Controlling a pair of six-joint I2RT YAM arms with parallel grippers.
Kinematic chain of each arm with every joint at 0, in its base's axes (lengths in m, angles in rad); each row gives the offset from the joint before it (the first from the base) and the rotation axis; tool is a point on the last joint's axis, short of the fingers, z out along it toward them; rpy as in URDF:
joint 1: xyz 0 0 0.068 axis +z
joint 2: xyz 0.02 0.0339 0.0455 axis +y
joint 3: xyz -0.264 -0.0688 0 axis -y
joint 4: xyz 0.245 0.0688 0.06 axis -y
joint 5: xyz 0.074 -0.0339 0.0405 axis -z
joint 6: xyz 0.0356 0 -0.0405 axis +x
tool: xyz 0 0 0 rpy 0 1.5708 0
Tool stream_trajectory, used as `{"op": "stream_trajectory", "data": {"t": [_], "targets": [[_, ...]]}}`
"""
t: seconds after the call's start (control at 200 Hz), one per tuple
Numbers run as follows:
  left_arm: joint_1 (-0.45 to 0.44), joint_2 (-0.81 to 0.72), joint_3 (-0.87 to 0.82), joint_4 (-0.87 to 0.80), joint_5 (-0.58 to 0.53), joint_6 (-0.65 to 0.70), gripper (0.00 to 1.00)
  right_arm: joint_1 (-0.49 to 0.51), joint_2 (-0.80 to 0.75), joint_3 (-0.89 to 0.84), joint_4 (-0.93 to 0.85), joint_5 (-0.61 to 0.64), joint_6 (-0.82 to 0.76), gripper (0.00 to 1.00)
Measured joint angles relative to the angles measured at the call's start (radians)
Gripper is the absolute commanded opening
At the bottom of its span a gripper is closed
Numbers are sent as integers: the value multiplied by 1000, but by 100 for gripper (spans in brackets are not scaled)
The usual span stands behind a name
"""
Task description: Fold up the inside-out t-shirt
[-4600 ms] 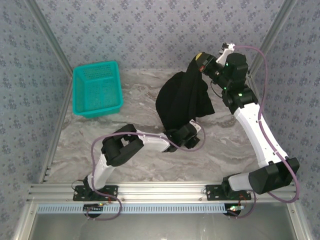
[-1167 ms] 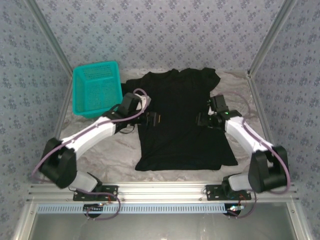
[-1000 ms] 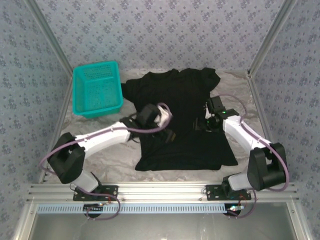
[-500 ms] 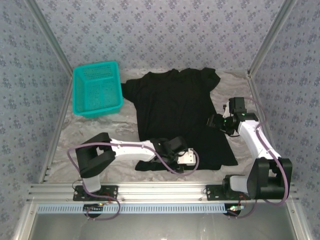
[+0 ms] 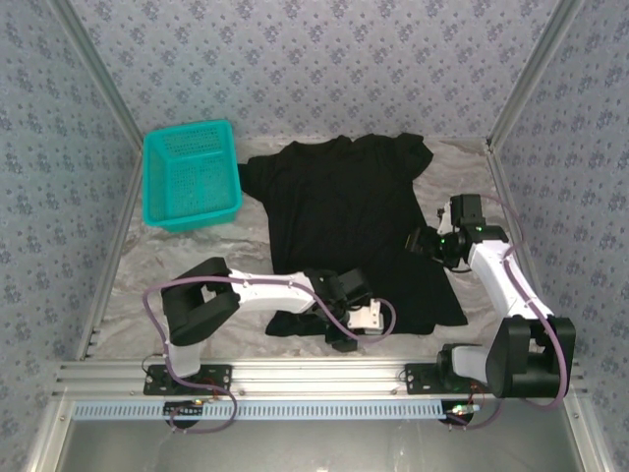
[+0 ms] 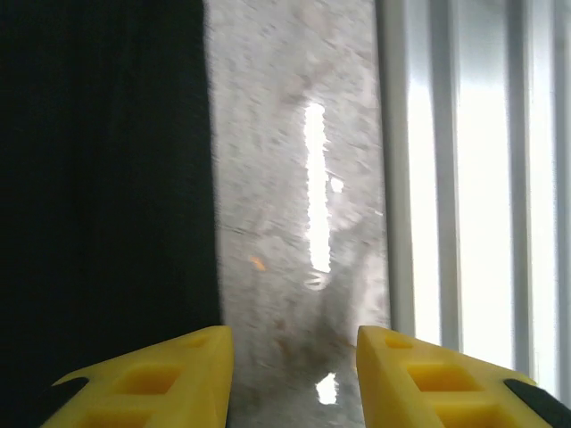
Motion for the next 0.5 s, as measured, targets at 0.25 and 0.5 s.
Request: {"op": "stream_trajectory", "data": {"t": [0.25,0.5], "targets": [[18,-69,-8,2,143,-56,49,35,0,-27,-12,-15,1,60],[119,-73,18,214,-25,-208,49,192,-130,-116,-167,39,106,49]]}}
